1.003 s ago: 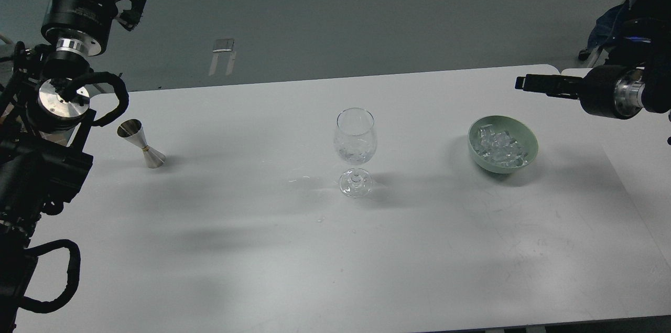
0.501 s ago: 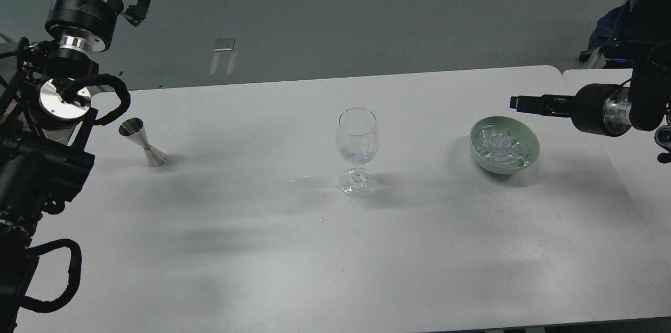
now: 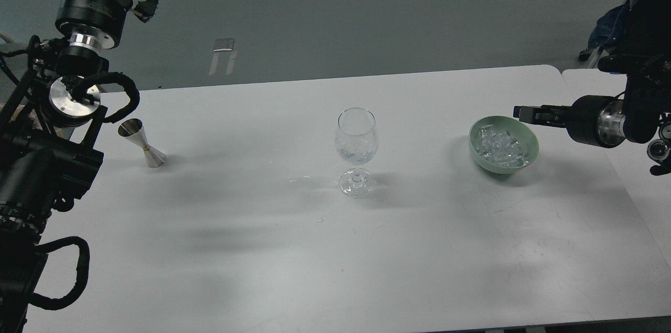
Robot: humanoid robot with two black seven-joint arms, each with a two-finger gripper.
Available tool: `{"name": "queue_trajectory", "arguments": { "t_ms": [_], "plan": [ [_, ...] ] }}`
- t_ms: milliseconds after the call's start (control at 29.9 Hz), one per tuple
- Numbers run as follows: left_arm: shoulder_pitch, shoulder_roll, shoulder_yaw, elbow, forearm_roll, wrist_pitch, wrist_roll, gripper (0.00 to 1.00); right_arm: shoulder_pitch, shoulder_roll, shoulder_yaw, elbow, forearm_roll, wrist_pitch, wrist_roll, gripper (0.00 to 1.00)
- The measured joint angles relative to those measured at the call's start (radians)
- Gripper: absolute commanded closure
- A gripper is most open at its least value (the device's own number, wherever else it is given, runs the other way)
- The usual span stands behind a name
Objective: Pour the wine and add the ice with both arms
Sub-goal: 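Reach the right gripper down into the green ice bowl, then pinch an ice cube in the bowl with the right gripper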
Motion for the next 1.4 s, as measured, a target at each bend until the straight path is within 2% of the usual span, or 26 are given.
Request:
{"name": "queue_trajectory", "arguments": {
  "t_ms": [501,1404],
  "plan": [
    [0.010,0.010,-0.002,0.000,-0.001,-0.001,-0.002,0.04,-0.023,0.051,-0.006,-0.027,-0.127,0.000,0.003,0.47],
    [0.015,0.039,-0.013,0.001,-0.003,-0.001,-0.002,0.04,-0.018,0.166,-0.016,-0.140,-0.144,-0.004,-0.004,0.50]
  ]
}}
